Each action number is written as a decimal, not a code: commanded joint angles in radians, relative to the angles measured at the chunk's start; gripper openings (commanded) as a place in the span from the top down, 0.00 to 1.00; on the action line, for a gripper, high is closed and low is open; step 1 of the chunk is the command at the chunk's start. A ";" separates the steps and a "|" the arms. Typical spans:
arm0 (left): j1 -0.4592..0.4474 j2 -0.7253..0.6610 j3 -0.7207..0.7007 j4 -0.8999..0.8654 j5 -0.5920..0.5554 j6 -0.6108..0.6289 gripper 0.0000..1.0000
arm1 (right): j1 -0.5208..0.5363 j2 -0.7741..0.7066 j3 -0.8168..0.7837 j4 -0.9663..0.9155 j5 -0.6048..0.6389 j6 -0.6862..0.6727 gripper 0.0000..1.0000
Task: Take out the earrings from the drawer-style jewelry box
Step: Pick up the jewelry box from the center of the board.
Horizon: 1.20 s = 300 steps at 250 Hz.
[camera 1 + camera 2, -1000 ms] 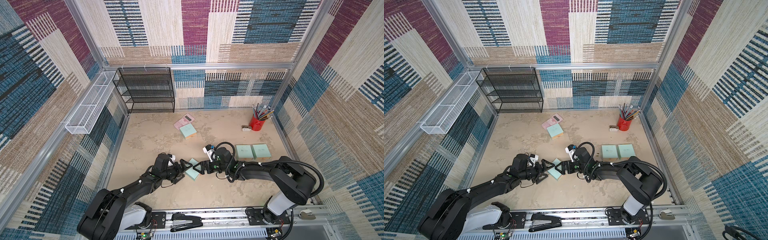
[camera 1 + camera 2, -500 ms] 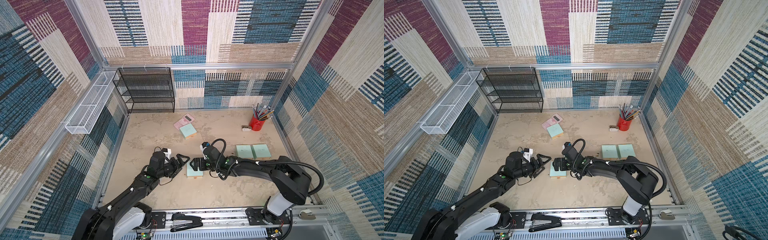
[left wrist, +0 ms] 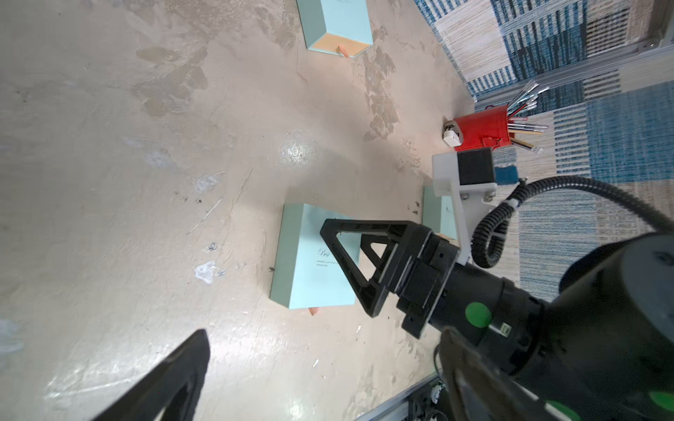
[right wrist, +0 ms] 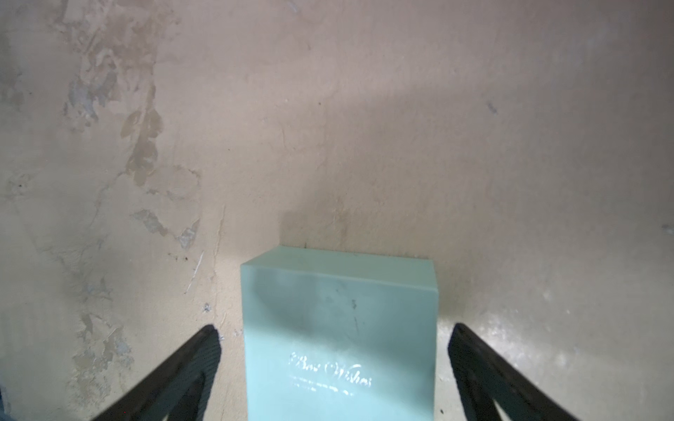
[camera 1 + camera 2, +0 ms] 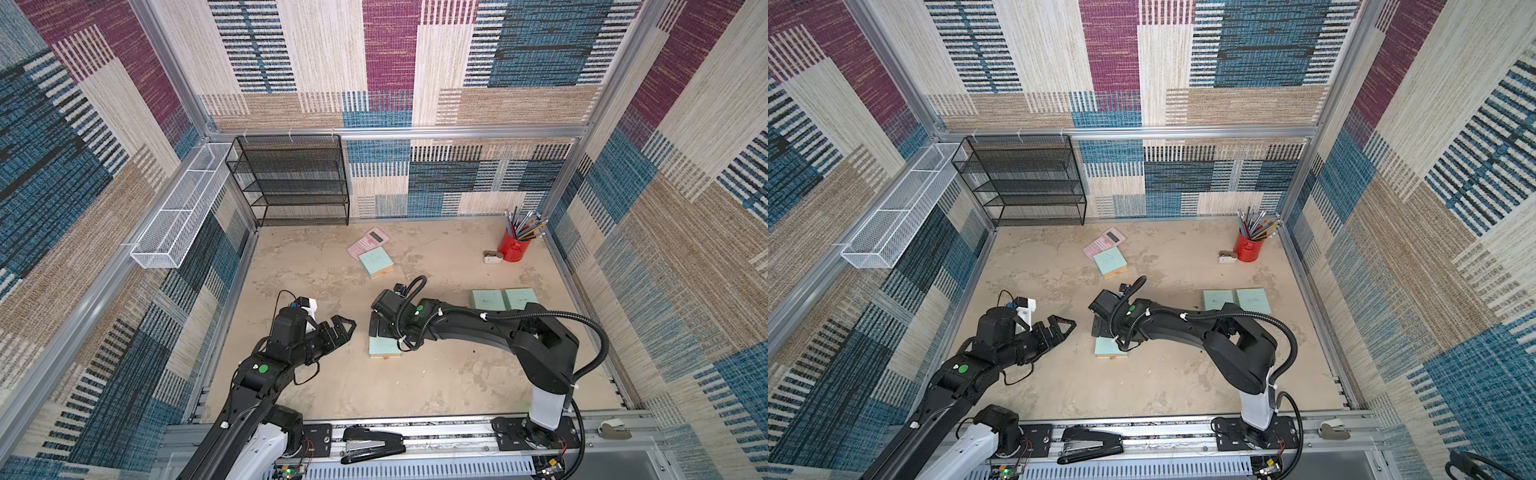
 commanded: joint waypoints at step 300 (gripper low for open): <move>0.019 0.043 -0.086 0.110 0.121 0.041 0.02 | 0.081 0.142 0.229 -0.242 0.141 -0.014 0.01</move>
